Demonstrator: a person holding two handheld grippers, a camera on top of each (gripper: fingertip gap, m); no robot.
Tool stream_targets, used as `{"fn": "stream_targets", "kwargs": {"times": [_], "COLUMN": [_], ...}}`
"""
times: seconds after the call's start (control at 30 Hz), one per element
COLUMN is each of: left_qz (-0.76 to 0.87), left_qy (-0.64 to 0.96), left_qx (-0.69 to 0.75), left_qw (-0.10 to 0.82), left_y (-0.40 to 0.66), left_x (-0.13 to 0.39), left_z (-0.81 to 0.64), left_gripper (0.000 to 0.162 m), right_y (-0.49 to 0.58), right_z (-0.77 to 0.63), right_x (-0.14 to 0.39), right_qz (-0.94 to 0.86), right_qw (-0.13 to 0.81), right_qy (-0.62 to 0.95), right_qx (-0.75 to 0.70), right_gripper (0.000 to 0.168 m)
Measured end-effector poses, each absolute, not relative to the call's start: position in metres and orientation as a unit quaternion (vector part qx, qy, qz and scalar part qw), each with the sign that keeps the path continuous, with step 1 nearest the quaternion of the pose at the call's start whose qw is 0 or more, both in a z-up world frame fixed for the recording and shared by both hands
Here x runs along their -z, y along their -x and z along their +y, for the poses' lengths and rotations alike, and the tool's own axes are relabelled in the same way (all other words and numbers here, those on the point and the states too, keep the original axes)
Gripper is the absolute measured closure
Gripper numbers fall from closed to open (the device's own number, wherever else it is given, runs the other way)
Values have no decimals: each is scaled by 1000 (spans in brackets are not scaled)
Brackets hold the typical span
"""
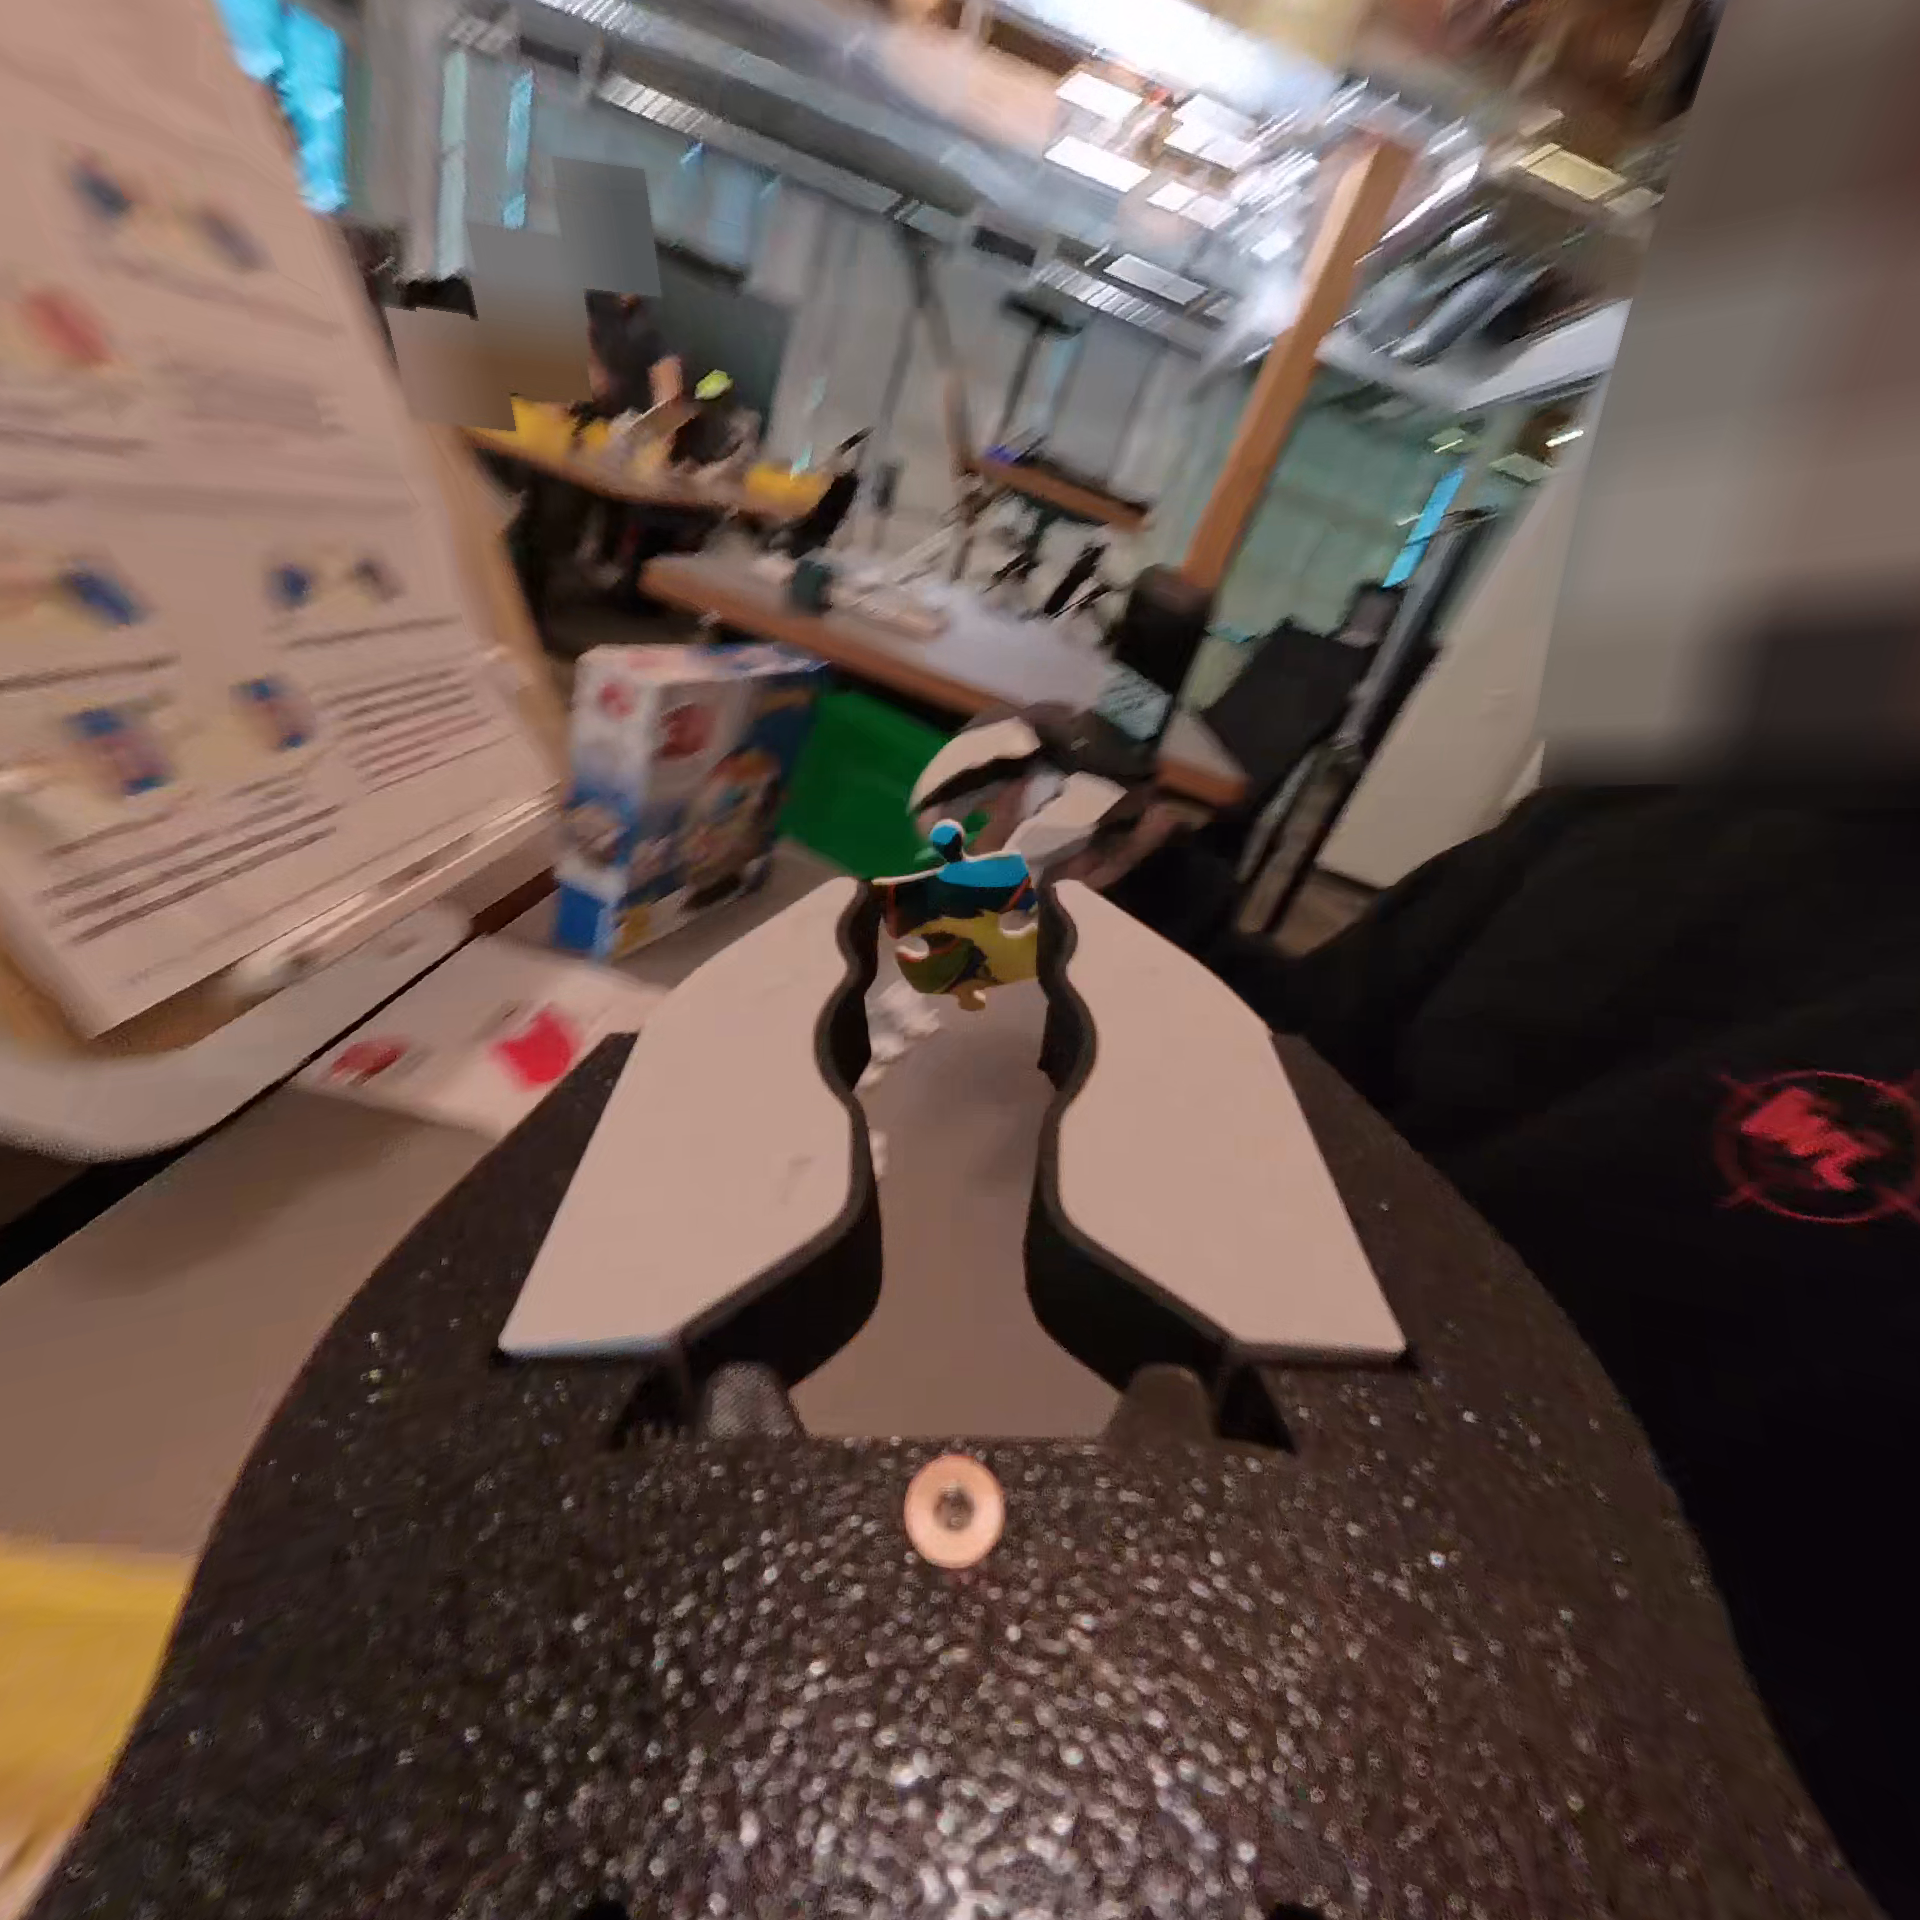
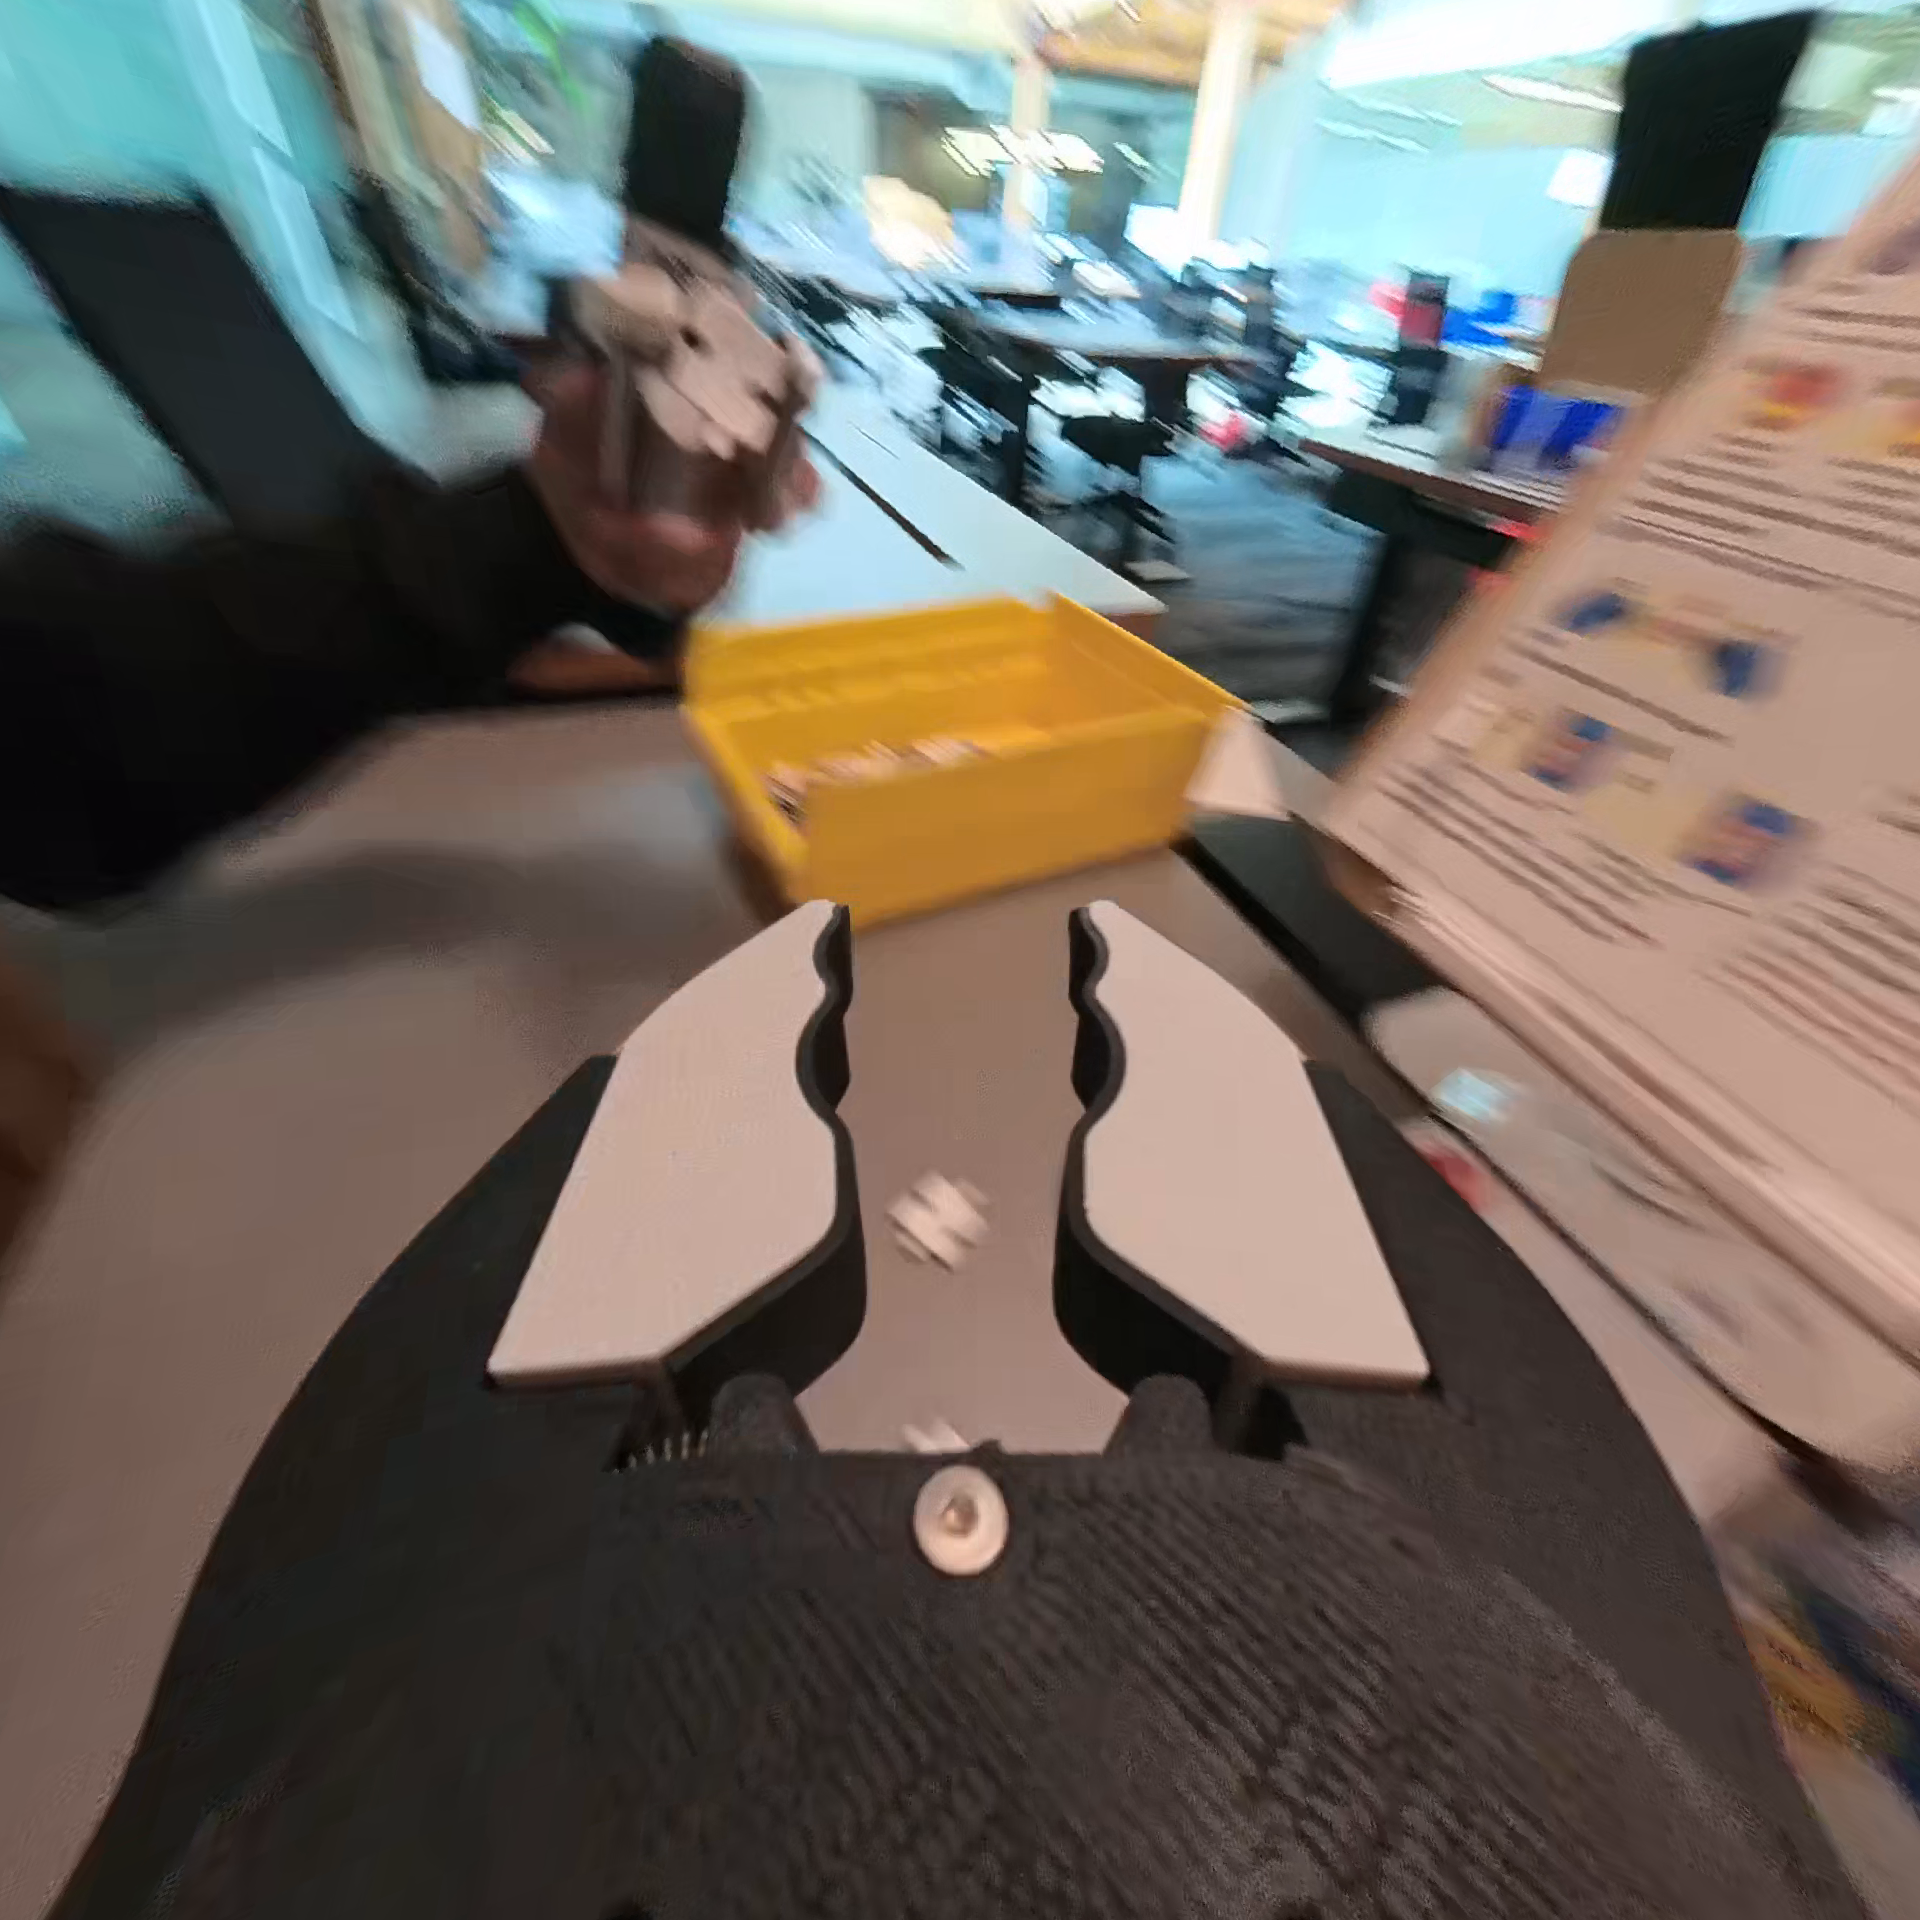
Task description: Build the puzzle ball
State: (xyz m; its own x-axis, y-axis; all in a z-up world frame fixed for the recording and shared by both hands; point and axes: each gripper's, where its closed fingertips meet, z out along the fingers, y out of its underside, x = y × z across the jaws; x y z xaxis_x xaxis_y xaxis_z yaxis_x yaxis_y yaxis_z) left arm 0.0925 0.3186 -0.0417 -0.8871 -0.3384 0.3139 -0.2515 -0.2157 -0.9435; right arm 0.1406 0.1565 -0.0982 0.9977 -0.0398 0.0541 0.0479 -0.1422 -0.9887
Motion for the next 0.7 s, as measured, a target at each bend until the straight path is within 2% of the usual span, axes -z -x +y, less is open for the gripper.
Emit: {"fn": "stream_targets", "kwargs": {"times": [0.03, 0.13, 0.27, 0.4, 0.53, 0.63, 0.7], "left_qz": [607, 543, 501, 492, 510, 528, 537], "left_qy": [203, 120, 58, 36, 24, 26, 27], "left_qx": [768, 830, 860, 867, 859, 849, 843], "left_qw": [12, -37, -71, -70, -42, -16, -2], "left_y": [-83, -60, -49, -49, -49, -50, -51], "left_x": [35, 18, 18, 21, 24, 28, 30], "left_z": [301, 260, 223, 204, 192, 185, 182], "left_gripper": [134, 134, 134, 134, 134, 134, 134], "right_y": [-121, -77, -47, -38, -49, -50, -50], "right_z": [168, 188, 198, 193, 192, 197, 195], "right_x": [90, 67, 55, 40, 37, 43, 40], "right_qz": [-13, -17, -18, 1, 44, 47, 41], "right_qw": [678, 723, 735, 741, 736, 720, 722], "right_qy": [734, 670, 630, 582, 553, 562, 555], "right_qx": [-22, -165, -252, -335, -387, -405, -411], "right_gripper": [128, 129, 126, 134, 153, 154, 161]}}
